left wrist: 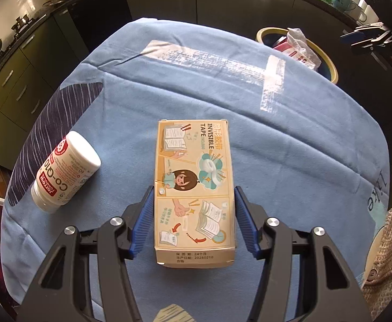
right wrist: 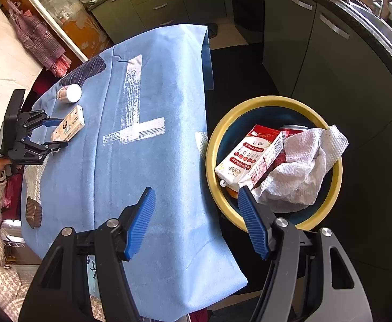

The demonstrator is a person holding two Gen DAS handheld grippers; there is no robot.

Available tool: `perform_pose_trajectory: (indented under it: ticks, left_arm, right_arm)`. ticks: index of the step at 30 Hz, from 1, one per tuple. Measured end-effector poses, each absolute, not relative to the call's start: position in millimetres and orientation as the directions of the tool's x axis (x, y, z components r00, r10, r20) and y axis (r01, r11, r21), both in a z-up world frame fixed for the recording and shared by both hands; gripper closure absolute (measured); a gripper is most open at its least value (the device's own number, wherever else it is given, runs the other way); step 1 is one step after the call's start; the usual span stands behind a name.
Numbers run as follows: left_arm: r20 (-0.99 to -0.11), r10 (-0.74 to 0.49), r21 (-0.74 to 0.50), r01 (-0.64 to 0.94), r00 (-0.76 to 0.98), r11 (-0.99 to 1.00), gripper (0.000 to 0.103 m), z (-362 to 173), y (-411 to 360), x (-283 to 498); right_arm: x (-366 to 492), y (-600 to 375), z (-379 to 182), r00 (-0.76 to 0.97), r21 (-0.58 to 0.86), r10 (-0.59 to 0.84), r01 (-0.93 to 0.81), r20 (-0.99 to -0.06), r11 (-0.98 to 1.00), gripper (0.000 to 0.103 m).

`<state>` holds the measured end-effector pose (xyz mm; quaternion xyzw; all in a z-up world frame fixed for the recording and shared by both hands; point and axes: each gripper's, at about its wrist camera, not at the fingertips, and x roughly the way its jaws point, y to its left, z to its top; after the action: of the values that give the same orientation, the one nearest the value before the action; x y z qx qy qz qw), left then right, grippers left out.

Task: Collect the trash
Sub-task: 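Carry the tape box over the bin and open the left gripper, then reach the right gripper to the white supplement bottle and grasp it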

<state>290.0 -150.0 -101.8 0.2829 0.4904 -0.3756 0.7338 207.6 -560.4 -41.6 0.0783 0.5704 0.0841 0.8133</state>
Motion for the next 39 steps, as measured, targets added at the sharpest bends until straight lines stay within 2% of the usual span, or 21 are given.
perform_pose_trajectory:
  ticks: [6, 14, 23, 24, 26, 32, 39]
  left_arm:
    - [-0.927, -0.307, 0.032, 0.863, 0.214, 0.504, 0.048, -75.7, -195.0, 267.0]
    - [-0.923, -0.363, -0.002, 0.941, 0.129, 0.340, 0.048, -55.0, -326.6, 242.9]
    - [-0.934, -0.353, -0.045, 0.964, 0.052, 0.261, 0.047, -91.1, -494.2, 233.1]
    - [-0.939, -0.341, -0.045, 0.963, 0.050, 0.265, 0.045, -99.9, -509.1, 234.9]
    - [-0.946, -0.319, -0.033, 0.961, 0.059, 0.274, 0.029, -114.4, -528.3, 235.1]
    - [-0.949, -0.305, -0.007, 0.963, 0.078, 0.268, 0.029, -109.4, -504.9, 223.9]
    - [-0.924, -0.368, -0.040, 0.930, 0.104, 0.365, 0.025, -49.4, -385.7, 206.0]
  right_arm:
    - [193.6, -575.4, -35.5, 0.360, 0.227, 0.225, -0.039, -0.905, 0.973, 0.039]
    - [156.9, -629.9, -38.2, 0.394, 0.200, 0.163, 0.056, -0.905, 0.978, 0.039]
    - [109.8, -690.1, -52.5, 0.402, 0.235, 0.147, 0.178, -0.904, 0.956, 0.039]
    - [107.4, -693.3, -53.5, 0.402, 0.237, 0.147, 0.185, -0.904, 0.954, 0.039]
    - [103.9, -696.3, -56.2, 0.400, 0.243, 0.150, 0.192, -0.904, 0.951, 0.039]
    - [111.3, -689.3, -60.7, 0.387, 0.245, 0.165, 0.168, -0.907, 0.955, 0.039]
    - [138.6, -657.7, -55.1, 0.372, 0.224, 0.177, 0.085, -0.911, 0.971, 0.039]
